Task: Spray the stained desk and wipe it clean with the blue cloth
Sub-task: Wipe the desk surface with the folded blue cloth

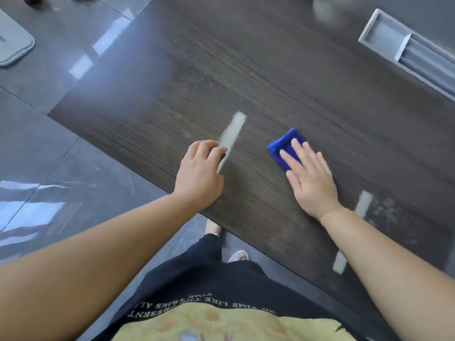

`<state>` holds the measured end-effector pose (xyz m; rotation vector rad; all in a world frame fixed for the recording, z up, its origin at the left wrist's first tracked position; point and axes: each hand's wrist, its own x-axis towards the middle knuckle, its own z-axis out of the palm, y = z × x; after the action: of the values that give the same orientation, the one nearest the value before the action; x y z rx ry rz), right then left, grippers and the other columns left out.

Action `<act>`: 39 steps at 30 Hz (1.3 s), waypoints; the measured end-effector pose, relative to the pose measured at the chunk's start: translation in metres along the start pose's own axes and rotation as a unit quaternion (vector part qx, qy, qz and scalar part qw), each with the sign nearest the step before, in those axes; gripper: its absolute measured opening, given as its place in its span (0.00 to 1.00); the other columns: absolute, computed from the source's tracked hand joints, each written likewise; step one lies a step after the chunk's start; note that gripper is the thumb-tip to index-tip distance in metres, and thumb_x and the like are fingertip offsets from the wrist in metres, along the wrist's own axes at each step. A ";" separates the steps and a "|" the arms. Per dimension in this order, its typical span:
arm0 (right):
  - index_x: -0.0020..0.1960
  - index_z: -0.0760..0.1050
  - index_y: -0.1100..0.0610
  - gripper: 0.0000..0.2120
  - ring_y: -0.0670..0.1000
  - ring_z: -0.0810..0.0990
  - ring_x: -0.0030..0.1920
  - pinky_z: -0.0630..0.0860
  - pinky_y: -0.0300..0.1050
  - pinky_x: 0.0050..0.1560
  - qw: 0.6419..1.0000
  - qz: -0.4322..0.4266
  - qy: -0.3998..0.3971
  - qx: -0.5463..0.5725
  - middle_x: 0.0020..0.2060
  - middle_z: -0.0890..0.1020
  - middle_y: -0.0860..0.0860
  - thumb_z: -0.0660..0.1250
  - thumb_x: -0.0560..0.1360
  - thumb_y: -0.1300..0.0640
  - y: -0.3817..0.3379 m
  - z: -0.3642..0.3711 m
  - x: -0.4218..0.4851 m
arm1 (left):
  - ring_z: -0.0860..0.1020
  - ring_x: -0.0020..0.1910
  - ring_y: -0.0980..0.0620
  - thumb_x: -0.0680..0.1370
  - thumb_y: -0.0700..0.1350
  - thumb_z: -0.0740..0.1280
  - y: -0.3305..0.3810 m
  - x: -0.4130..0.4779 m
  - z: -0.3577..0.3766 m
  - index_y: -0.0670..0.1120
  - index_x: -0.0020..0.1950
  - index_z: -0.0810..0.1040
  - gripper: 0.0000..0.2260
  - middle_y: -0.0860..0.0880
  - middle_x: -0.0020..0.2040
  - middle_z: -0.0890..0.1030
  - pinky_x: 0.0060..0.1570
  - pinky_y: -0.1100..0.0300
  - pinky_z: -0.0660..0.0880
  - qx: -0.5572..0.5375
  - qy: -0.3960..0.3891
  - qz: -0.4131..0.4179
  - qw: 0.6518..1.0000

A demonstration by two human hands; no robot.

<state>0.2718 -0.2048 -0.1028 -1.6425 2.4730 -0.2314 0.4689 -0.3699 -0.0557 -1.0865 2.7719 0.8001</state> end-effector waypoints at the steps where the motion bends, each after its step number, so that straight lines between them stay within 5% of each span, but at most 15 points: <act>1: 0.73 0.62 0.51 0.23 0.60 0.59 0.73 0.59 0.64 0.69 0.995 0.095 0.025 0.001 0.74 0.61 0.55 0.48 0.79 0.50 -0.010 0.002 0.004 | 0.60 0.70 0.43 0.73 0.37 0.63 0.006 -0.001 0.004 0.44 0.69 0.69 0.24 0.45 0.70 0.67 0.69 0.53 0.58 -0.001 -0.004 -0.006 1.000; 4: 0.74 0.61 0.52 0.25 0.61 0.59 0.73 0.59 0.63 0.69 0.980 0.191 0.054 -0.012 0.74 0.60 0.57 0.49 0.78 0.49 -0.066 0.016 -0.002 | 0.59 0.70 0.43 0.73 0.38 0.63 0.022 -0.003 0.015 0.44 0.70 0.68 0.25 0.46 0.70 0.66 0.69 0.54 0.58 -0.006 0.008 -0.012 1.000; 8: 0.72 0.64 0.48 0.22 0.59 0.63 0.72 0.59 0.60 0.70 0.991 -0.130 -0.013 -0.015 0.73 0.64 0.54 0.54 0.78 0.51 -0.069 0.022 -0.075 | 0.60 0.70 0.44 0.73 0.38 0.61 0.039 -0.011 0.024 0.44 0.70 0.68 0.24 0.46 0.70 0.66 0.66 0.54 0.60 -0.017 0.009 -0.019 1.000; 10: 0.71 0.63 0.46 0.20 0.57 0.62 0.73 0.56 0.58 0.71 0.983 -0.182 -0.036 -0.010 0.73 0.64 0.52 0.53 0.80 0.50 -0.028 0.013 -0.109 | 0.59 0.70 0.44 0.73 0.38 0.61 0.050 -0.017 0.029 0.45 0.70 0.68 0.24 0.47 0.70 0.66 0.67 0.55 0.60 -0.016 -0.006 -0.002 1.000; 13: 0.73 0.62 0.48 0.21 0.57 0.59 0.73 0.58 0.61 0.70 1.000 0.018 0.003 -0.016 0.74 0.62 0.53 0.50 0.81 0.50 0.024 0.002 -0.134 | 0.58 0.71 0.44 0.73 0.39 0.61 0.065 -0.028 0.040 0.47 0.70 0.68 0.24 0.47 0.71 0.65 0.67 0.53 0.60 -0.012 -0.033 0.022 0.999; 16: 0.75 0.59 0.51 0.23 0.59 0.54 0.75 0.54 0.63 0.71 0.940 0.334 0.068 0.024 0.76 0.56 0.55 0.54 0.80 0.53 0.011 0.002 -0.122 | 0.58 0.70 0.42 0.73 0.42 0.59 0.083 -0.039 0.055 0.46 0.69 0.69 0.23 0.46 0.71 0.65 0.67 0.52 0.60 -0.001 -0.048 0.046 0.998; 18: 0.76 0.57 0.51 0.24 0.59 0.54 0.75 0.53 0.62 0.71 0.923 0.377 0.076 0.023 0.76 0.55 0.55 0.55 0.80 0.52 -0.022 0.009 -0.114 | 0.58 0.70 0.42 0.74 0.43 0.60 0.092 -0.044 0.061 0.46 0.69 0.68 0.23 0.46 0.71 0.64 0.67 0.51 0.61 0.008 -0.050 0.048 0.998; 23: 0.72 0.63 0.48 0.22 0.58 0.61 0.73 0.57 0.59 0.71 0.999 -0.036 -0.011 -0.037 0.74 0.63 0.53 0.51 0.79 0.47 -0.019 0.015 -0.174 | 0.57 0.71 0.44 0.74 0.43 0.62 0.108 -0.052 0.072 0.48 0.69 0.69 0.22 0.47 0.72 0.62 0.69 0.52 0.57 0.034 -0.075 0.036 0.996; 25: 0.72 0.62 0.47 0.20 0.57 0.61 0.72 0.56 0.57 0.71 0.998 -0.057 -0.001 -0.037 0.73 0.63 0.52 0.49 0.81 0.47 0.019 0.009 -0.202 | 0.56 0.71 0.43 0.75 0.44 0.62 0.113 -0.054 0.075 0.49 0.70 0.68 0.23 0.47 0.72 0.61 0.70 0.51 0.54 0.063 -0.087 0.035 0.994; 28: 0.73 0.62 0.50 0.23 0.60 0.61 0.72 0.62 0.63 0.68 0.978 0.205 0.040 -0.024 0.74 0.62 0.54 0.50 0.79 0.49 0.061 0.003 -0.235 | 0.55 0.71 0.42 0.74 0.47 0.62 0.121 -0.055 0.081 0.49 0.72 0.63 0.25 0.46 0.73 0.59 0.71 0.48 0.52 0.093 -0.097 0.034 0.990; 30: 0.74 0.62 0.53 0.24 0.62 0.59 0.73 0.60 0.64 0.68 0.900 0.423 0.105 0.010 0.74 0.60 0.57 0.53 0.79 0.50 0.056 0.002 -0.229 | 0.54 0.72 0.41 0.74 0.47 0.62 0.122 -0.057 0.085 0.49 0.73 0.61 0.27 0.46 0.73 0.58 0.71 0.46 0.51 0.106 -0.088 0.031 0.990; 32: 0.75 0.60 0.53 0.25 0.62 0.56 0.74 0.55 0.63 0.70 0.838 0.531 0.117 0.040 0.75 0.57 0.57 0.56 0.79 0.51 0.027 0.006 -0.207 | 0.51 0.73 0.40 0.74 0.47 0.62 0.121 -0.059 0.089 0.49 0.73 0.60 0.28 0.45 0.74 0.57 0.72 0.44 0.48 0.118 -0.083 0.026 0.989; 34: 0.74 0.60 0.53 0.25 0.62 0.58 0.73 0.55 0.63 0.69 0.878 0.465 0.114 0.024 0.75 0.59 0.58 0.54 0.78 0.49 0.000 0.012 -0.200 | 0.49 0.74 0.39 0.75 0.48 0.62 0.125 -0.063 0.094 0.49 0.74 0.58 0.28 0.45 0.75 0.55 0.73 0.42 0.45 0.127 -0.081 0.019 0.988; 37: 0.74 0.61 0.50 0.24 0.61 0.62 0.72 0.60 0.61 0.69 0.987 0.151 0.039 -0.044 0.73 0.63 0.56 0.52 0.78 0.49 -0.011 0.021 -0.229 | 0.47 0.75 0.40 0.76 0.50 0.61 0.131 -0.065 0.099 0.49 0.74 0.57 0.28 0.45 0.75 0.54 0.72 0.39 0.45 0.143 -0.076 0.023 0.987; 39: 0.73 0.61 0.48 0.23 0.58 0.62 0.72 0.60 0.60 0.70 0.998 0.036 0.013 -0.055 0.73 0.64 0.53 0.53 0.78 0.49 0.019 0.015 -0.254 | 0.47 0.75 0.42 0.77 0.52 0.61 0.139 -0.068 0.105 0.50 0.75 0.56 0.28 0.46 0.76 0.54 0.71 0.38 0.45 0.160 -0.080 0.063 0.982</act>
<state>0.3551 0.0358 -0.1093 -1.5979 2.6015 -0.1111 0.4168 -0.1910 -0.0685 -0.7611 2.7254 0.4084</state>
